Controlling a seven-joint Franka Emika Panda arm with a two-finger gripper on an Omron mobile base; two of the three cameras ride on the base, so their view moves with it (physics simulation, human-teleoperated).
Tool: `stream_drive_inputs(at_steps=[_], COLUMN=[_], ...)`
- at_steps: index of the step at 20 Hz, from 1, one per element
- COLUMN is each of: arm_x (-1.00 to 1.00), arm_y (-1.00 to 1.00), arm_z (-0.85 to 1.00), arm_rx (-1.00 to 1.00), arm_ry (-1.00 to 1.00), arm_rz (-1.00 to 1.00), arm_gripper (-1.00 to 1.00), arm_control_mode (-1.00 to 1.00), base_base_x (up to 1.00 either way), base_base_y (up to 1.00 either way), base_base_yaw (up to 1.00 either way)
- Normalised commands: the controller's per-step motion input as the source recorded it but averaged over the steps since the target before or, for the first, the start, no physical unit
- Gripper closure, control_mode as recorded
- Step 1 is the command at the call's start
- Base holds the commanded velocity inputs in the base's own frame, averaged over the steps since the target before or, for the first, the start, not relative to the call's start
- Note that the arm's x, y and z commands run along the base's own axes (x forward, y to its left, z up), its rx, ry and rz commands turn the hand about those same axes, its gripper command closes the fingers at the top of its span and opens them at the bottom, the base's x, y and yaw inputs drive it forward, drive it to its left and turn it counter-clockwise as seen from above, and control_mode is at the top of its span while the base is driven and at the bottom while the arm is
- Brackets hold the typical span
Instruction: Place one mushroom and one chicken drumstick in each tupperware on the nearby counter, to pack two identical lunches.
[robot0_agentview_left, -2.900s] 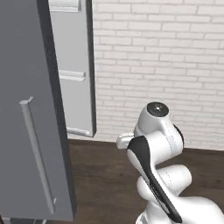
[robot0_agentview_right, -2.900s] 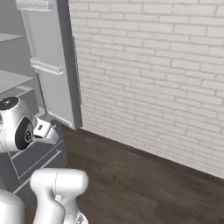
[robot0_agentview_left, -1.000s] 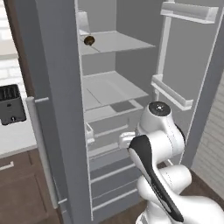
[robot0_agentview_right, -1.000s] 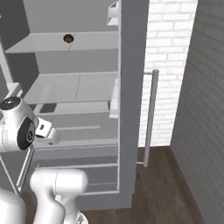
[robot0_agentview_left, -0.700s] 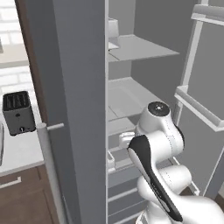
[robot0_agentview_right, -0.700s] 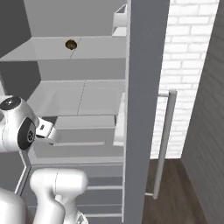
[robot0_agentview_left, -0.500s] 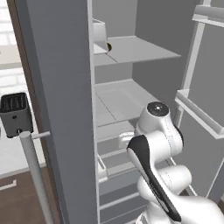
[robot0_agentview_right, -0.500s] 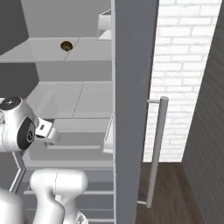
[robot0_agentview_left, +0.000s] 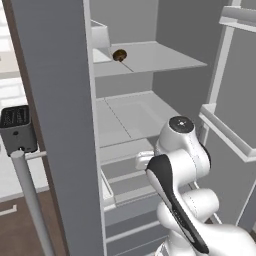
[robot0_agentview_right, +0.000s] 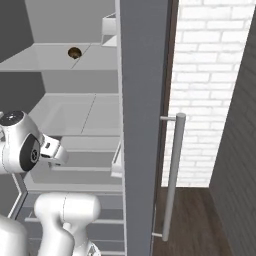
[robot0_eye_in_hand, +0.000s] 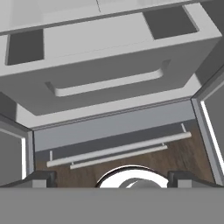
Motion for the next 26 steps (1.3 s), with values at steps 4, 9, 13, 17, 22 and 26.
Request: stream_drive_inputs(at_steps=[4,9,13,17,22,26], arm_x=[0.00,0.00,-0.24,-0.49,-0.49,-0.56], arm_y=[0.00,0.00,-0.13,-0.07,-0.12,-0.29], arm_z=[0.00,0.00,0.67,1.00,1.00,1.00], arm_rx=[0.00,0.00,0.00,-0.04,-0.07,-0.01], arm_ry=[0.00,0.00,-0.27,-0.58,-0.47,-0.29], arm_rz=[0.00,0.00,0.10,0.07,0.05,0.08], arm_gripper=[-1.00,-1.00,-1.00,-1.00,-1.00,-1.00], arm_control_mode=[1.00,1.00,-1.00,-1.00,-1.00,-1.00], base_base_x=[1.00,0.95,0.02,0.00,0.00,0.00], base_base_y=[-0.08,0.00,0.00,0.00,0.00,0.00], base_base_yaw=[0.00,0.02,0.03,0.00,0.00,0.00])
